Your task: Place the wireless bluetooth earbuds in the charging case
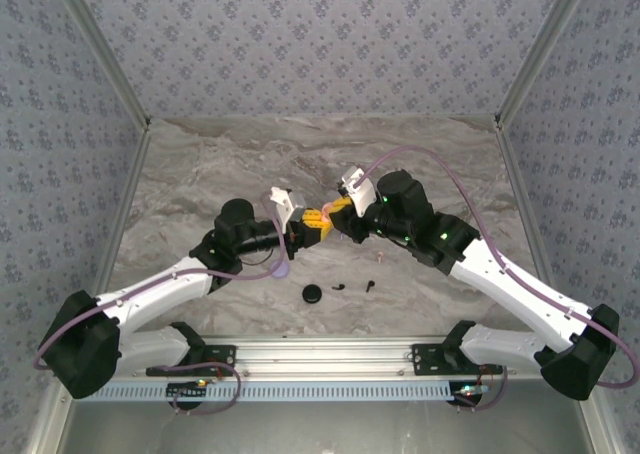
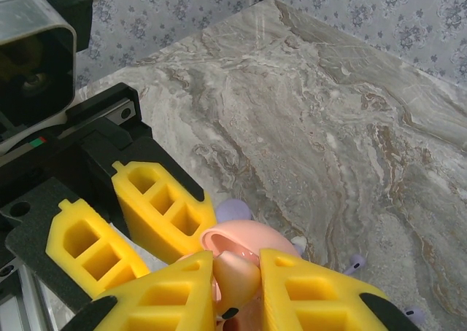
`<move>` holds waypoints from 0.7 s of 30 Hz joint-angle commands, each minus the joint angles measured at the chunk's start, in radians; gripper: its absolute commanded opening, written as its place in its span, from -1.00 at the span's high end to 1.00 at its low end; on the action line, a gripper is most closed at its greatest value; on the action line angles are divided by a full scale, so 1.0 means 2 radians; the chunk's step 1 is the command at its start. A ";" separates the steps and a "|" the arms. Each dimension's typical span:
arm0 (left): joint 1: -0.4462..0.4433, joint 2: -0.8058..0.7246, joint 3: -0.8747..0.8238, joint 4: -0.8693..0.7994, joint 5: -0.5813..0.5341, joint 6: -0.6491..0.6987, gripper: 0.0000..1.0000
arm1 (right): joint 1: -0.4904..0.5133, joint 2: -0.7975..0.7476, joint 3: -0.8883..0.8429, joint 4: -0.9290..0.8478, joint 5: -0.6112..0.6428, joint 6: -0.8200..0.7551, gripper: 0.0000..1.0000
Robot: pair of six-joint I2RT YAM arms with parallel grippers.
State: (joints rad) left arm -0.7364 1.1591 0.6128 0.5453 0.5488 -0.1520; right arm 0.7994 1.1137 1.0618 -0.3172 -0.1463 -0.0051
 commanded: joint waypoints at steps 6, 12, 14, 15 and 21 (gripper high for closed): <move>-0.004 0.002 0.023 0.031 0.006 -0.007 1.00 | 0.003 0.010 0.005 -0.009 -0.019 -0.003 0.51; -0.005 0.003 0.019 0.035 0.005 -0.008 1.00 | -0.011 0.010 0.031 -0.021 -0.038 0.019 0.17; -0.005 0.002 0.016 0.038 0.003 -0.009 1.00 | -0.019 0.005 0.044 -0.026 -0.041 0.031 -0.02; -0.005 0.002 0.014 0.041 0.001 -0.010 1.00 | -0.023 0.003 0.050 -0.029 -0.041 0.039 -0.08; -0.004 -0.001 0.001 0.065 -0.013 -0.015 1.00 | -0.078 -0.012 0.091 -0.078 -0.030 0.112 -0.25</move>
State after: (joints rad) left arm -0.7406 1.1671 0.6128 0.5964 0.5343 -0.1703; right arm 0.6891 1.1183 1.1893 -0.3977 -0.2089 0.1207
